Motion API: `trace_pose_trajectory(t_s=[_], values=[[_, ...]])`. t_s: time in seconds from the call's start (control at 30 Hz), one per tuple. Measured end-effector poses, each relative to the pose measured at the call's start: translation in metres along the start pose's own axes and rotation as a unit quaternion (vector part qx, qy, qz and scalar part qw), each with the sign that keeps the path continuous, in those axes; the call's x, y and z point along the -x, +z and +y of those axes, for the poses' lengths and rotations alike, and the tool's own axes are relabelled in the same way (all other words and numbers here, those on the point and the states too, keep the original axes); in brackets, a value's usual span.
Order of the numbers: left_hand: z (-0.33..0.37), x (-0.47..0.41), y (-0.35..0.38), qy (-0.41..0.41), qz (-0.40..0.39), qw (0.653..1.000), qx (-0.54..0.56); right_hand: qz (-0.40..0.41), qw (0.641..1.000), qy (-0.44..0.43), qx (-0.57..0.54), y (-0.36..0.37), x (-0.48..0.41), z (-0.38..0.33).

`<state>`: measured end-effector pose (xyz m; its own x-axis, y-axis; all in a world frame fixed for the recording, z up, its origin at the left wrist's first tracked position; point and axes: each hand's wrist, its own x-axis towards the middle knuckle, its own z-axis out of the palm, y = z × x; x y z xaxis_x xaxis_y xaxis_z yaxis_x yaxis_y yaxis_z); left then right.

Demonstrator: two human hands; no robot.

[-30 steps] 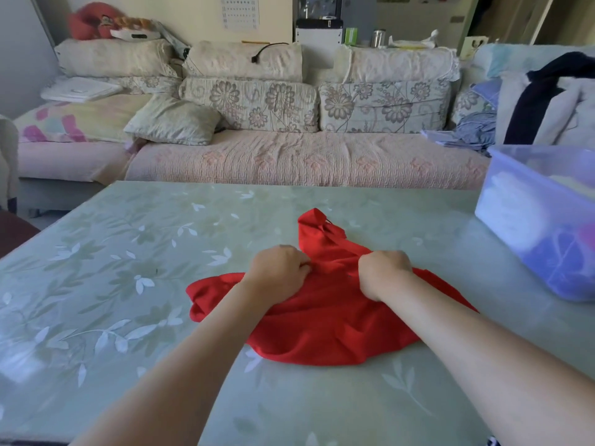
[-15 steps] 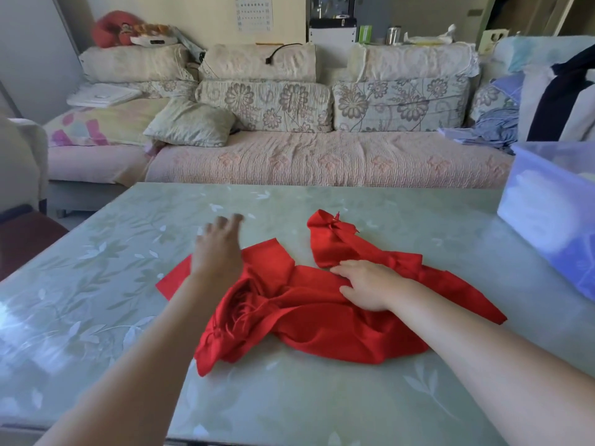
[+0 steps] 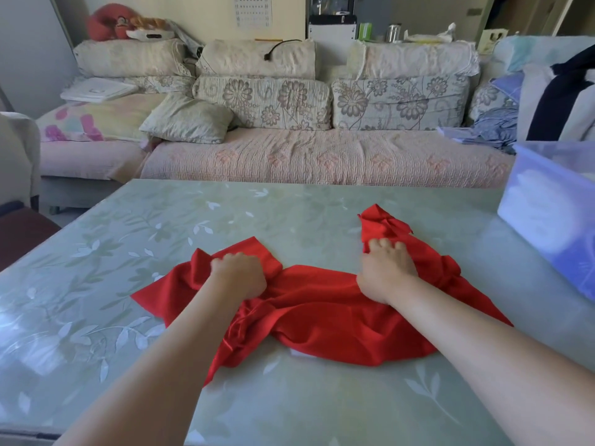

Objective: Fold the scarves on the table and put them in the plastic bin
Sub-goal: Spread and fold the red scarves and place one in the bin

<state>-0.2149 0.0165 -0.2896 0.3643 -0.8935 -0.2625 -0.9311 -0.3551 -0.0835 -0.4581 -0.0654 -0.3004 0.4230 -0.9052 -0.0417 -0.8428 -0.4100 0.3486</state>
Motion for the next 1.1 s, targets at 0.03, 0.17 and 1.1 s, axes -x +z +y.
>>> trace_pose_trajectory(t_s=[0.03,0.17,1.1], values=[[0.007,-0.001,0.003,0.062,0.037,0.997,0.038,0.011,0.997,-0.05,-0.057,0.003,-0.002,-0.002],[0.019,-0.014,0.008,0.14,0.012,0.987,0.072,-0.068,0.964,-0.1,-0.238,0.01,-0.008,-0.002],[0.031,0.012,0.025,0.1,0.026,0.989,0.108,-0.027,0.964,-0.146,-0.221,-0.006,0.014,0.004]])
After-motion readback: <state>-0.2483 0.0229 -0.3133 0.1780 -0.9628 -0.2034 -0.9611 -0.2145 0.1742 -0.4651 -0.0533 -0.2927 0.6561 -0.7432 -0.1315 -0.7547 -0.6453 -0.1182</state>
